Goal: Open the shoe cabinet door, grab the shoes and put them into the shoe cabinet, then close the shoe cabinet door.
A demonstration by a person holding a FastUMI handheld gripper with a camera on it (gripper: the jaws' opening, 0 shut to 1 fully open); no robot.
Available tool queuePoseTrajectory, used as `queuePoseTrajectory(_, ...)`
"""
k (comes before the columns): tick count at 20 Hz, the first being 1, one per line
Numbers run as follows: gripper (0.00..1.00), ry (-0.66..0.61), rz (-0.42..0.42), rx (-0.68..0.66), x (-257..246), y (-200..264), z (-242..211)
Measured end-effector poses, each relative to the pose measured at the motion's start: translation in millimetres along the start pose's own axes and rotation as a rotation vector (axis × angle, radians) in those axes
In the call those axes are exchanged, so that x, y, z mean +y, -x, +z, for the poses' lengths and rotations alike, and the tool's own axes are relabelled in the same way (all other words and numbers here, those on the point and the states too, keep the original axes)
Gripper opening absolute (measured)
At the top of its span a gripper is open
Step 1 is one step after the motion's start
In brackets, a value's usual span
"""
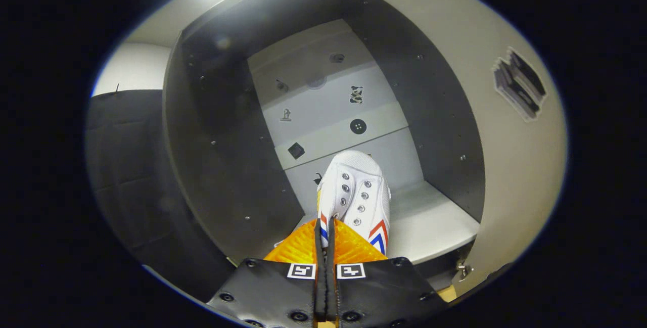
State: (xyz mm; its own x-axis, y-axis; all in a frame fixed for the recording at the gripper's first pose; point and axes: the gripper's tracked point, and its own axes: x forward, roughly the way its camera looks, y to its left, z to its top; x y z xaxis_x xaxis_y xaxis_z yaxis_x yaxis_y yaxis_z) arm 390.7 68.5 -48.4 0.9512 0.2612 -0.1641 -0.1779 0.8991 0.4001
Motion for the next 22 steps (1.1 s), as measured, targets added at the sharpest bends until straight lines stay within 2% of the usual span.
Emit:
queuePoseTrajectory(7,0.01,0.187,-0.085,0.087,-13.4,-78.2,-21.2)
queuePoseTrajectory(11,0.02,0.188,-0.108,0.121,-12.2,-90.6,-34.8)
queuePoseTrajectory(13,0.07,0.224,-0.145,0.080,-14.8,-92.7,-23.3)
queuePoseTrajectory(16,0.52,0.271,-0.098,0.060,5.9,-73.4,-16.7)
queuePoseTrajectory(19,0.97,0.312,-0.080,0.034,26.8,-29.8,-7.8)
queuePoseTrajectory(22,0.97,0.316,-0.018,0.005,54.3,36.5,-3.5)
